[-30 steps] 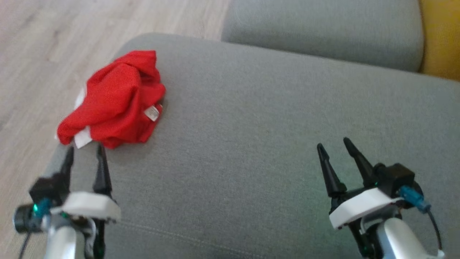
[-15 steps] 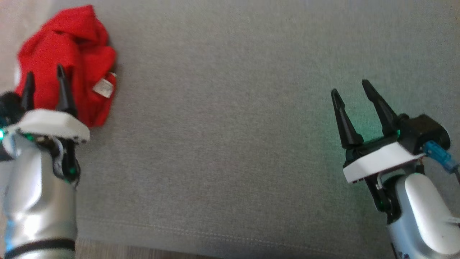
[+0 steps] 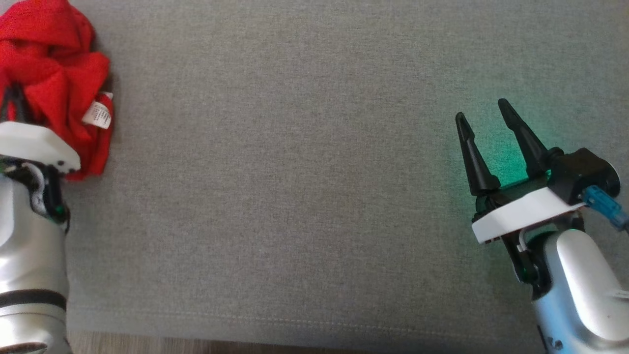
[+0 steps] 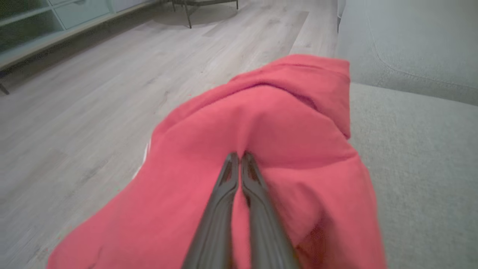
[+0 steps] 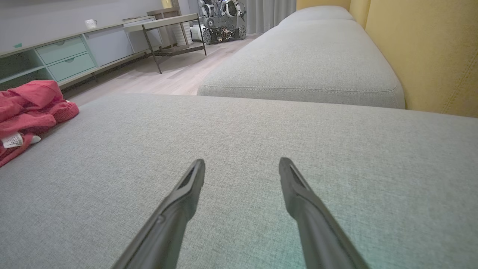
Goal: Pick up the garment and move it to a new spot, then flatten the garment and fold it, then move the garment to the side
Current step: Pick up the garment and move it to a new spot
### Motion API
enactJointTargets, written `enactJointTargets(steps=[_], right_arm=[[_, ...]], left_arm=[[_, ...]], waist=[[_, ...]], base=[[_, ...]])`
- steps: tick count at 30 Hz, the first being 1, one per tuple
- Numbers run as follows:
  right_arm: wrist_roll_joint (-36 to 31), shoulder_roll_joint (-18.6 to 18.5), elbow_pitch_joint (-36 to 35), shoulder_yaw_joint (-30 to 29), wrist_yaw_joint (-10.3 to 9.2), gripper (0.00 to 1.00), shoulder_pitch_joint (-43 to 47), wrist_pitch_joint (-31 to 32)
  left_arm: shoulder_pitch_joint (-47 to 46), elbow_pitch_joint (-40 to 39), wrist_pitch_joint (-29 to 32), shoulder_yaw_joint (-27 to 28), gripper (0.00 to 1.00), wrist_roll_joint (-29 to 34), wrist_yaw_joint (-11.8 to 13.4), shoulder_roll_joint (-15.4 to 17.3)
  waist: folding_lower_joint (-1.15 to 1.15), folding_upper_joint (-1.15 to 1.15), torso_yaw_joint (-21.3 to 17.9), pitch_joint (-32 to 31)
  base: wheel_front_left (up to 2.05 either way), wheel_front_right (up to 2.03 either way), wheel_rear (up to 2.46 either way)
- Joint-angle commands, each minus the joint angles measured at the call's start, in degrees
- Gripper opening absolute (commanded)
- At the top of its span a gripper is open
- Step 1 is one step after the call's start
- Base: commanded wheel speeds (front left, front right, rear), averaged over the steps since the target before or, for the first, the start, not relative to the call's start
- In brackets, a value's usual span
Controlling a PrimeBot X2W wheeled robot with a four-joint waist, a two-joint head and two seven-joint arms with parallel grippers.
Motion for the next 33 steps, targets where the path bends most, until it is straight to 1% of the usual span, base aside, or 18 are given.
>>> enactJointTargets(steps=[1,5,9,10,16,20,23,27,30,33], right_arm=[[0.5,0.1,-1.5,0.8,-0.04,1.0,-1.0,-0.7],[0.6,0.6,-1.0,0.5,-0.04,1.0,-0.5,-1.0],[0.8,1.0,-0.5,0.2,-0.04,1.0,0.1,-1.4],[0.8,1.0,-0.5,0.2,-0.04,1.0,0.1,-1.4],[1.2,2.2,0.5,-0.3,-0.04,1.0,1.8,-2.3],[1.6,3.2,1.0,-0.9,-0.04,1.0,3.4,-2.7],[1.8,3.9,1.3,-1.0,-0.04,1.0,4.7,-3.0],[2.0,4.8,1.0,-1.1,-0.04,1.0,6.5,-3.0],[2.0,5.3,0.2,-1.0,-0.04,1.0,7.1,-2.6],[2.1,5.7,-0.9,-0.6,-0.04,1.0,7.4,-2.3]], left_arm=[[-0.3,-3.9,-0.3,2.2,0.0,0.7,0.8,3.4],[2.3,-11.4,-0.3,2.7,0.0,1.9,1.0,3.2],[5.5,-20.8,-0.3,2.9,0.0,3.4,0.9,2.7],[5.5,-20.8,-0.3,2.9,0.0,3.4,0.9,2.7],[11.8,-36.4,-0.3,2.1,0.0,5.5,0.5,1.3],[16.3,-44.5,-0.3,0.5,0.0,6.1,-0.4,0.2],[20.0,-49.3,-0.2,-1.0,0.0,6.2,-0.9,-1.2],[24.8,-55.2,2.3,-4.3,0.0,6.2,-1.7,-3.5],[27.5,-58.0,4.5,-7.6,0.0,6.0,-2.5,-5.5],[28.8,-59.1,6.0,-11.2,0.0,5.8,-3.3,-7.3]], waist=[[-0.01,0.0,0.4,-0.7],[-0.01,0.0,1.3,-2.6],[-0.01,0.0,2.2,-5.3],[-0.01,0.0,2.2,-5.3],[-0.01,0.0,2.8,-10.4],[-0.01,0.0,2.6,-13.7],[-0.01,0.0,1.7,-16.2],[-0.01,0.0,-0.4,-18.6],[-0.01,0.0,-3.0,-19.1],[-0.01,0.0,-6.4,-19.0]], base=[[0.0,0.0,0.0],[0.0,0.0,0.0],[0.0,0.0,0.0],[0.0,0.0,0.0],[0.0,0.0,0.0],[0.0,0.0,0.0],[0.0,0.0,0.0],[0.0,0.0,0.0],[0.0,0.0,0.0],[0.0,0.0,0.0]])
